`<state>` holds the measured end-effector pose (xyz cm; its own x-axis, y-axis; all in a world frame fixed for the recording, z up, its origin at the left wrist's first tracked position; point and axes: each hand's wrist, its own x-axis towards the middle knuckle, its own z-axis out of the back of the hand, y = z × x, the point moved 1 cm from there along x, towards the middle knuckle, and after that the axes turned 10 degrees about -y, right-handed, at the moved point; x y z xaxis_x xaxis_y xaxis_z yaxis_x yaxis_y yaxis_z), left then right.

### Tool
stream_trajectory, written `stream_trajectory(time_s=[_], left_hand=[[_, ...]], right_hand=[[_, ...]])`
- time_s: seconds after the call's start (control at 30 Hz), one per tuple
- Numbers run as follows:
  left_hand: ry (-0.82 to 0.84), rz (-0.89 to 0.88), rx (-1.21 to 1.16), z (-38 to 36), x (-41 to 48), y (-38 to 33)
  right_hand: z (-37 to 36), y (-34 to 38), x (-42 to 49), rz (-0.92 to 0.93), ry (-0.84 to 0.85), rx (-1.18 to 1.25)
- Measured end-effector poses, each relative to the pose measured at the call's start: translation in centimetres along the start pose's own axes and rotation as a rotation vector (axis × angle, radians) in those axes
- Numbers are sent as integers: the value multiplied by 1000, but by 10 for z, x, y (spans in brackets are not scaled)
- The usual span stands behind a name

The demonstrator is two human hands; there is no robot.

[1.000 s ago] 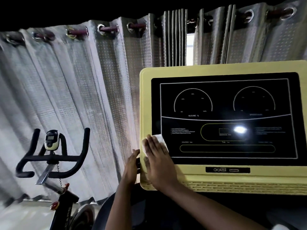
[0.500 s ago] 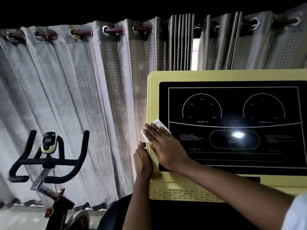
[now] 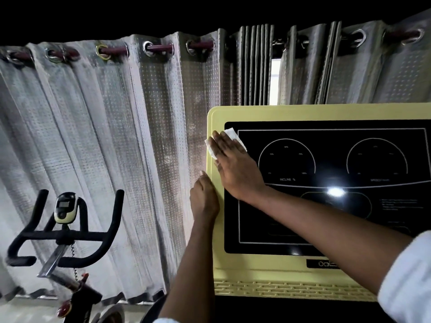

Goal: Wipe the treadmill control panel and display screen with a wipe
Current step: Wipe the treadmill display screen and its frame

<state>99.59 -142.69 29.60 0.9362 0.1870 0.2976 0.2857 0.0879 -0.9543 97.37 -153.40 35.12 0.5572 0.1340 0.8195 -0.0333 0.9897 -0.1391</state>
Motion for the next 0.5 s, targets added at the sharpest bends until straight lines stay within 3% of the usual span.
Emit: stream_trajectory(time_s=[0.13, 0.33, 0.5], left_hand=[[-14, -15, 6, 0, -4, -5], [-2, -86, -92, -10, 30, -39], [-31, -130, -8, -35, 55, -67]], right_hand=[[0, -8, 13, 159, 55, -5], [3, -11, 76, -110, -47, -1], [2, -27, 69, 35, -46, -18]])
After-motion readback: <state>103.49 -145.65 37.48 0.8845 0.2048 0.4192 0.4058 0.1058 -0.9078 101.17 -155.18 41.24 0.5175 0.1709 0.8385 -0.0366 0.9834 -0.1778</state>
